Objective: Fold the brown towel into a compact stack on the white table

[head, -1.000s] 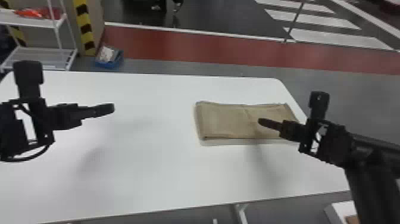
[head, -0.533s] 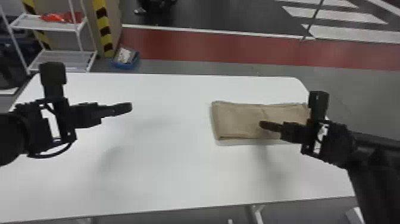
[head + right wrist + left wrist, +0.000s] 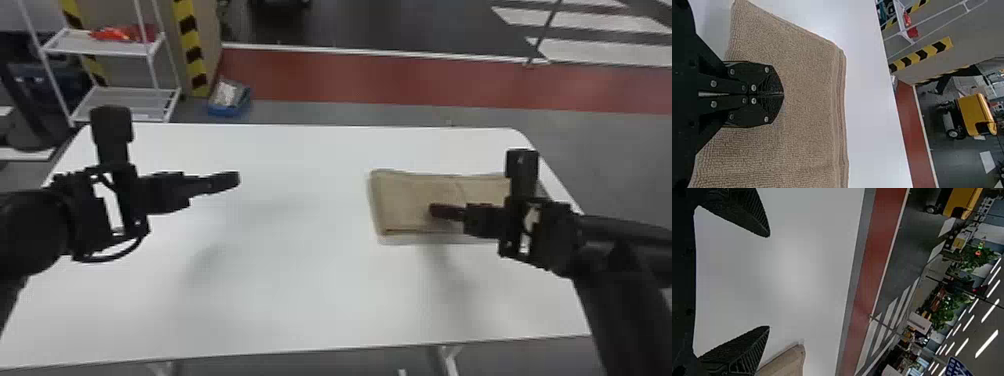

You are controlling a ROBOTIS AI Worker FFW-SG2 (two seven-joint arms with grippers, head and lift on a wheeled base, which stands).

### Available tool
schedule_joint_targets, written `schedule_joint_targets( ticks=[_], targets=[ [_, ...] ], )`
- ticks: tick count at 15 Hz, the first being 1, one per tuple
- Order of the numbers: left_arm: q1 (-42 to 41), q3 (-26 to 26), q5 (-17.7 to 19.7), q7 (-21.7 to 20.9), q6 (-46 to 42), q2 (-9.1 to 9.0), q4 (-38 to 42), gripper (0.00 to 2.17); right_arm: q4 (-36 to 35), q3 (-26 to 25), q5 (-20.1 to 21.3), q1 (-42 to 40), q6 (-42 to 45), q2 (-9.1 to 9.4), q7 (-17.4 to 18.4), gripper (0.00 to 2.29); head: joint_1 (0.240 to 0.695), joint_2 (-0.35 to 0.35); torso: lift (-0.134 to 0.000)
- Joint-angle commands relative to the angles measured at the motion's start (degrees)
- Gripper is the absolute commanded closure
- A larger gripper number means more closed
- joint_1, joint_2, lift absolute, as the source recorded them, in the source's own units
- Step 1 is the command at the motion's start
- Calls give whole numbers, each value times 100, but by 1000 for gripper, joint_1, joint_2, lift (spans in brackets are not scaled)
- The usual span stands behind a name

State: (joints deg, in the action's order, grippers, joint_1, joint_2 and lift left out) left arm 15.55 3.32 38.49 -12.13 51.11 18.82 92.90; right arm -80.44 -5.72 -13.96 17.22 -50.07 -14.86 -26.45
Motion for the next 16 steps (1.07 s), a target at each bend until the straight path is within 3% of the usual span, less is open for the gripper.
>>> schedule_joint_targets(
  ticks=[1, 12, 16],
  targets=[
    [-8, -16, 0, -8, 0, 8, 0, 43, 28, 115, 60, 18, 1, 98, 0, 2125, 695, -91, -120],
    [-25, -25, 0, -26, -17, 8, 0, 46, 151, 563, 183, 141, 1, 476, 131, 2125, 695, -36, -120],
    [-43, -86, 0, -44, -17, -1, 0, 43, 169, 818, 183, 220, 18, 704, 175, 2125, 695, -5, -120]
  ],
)
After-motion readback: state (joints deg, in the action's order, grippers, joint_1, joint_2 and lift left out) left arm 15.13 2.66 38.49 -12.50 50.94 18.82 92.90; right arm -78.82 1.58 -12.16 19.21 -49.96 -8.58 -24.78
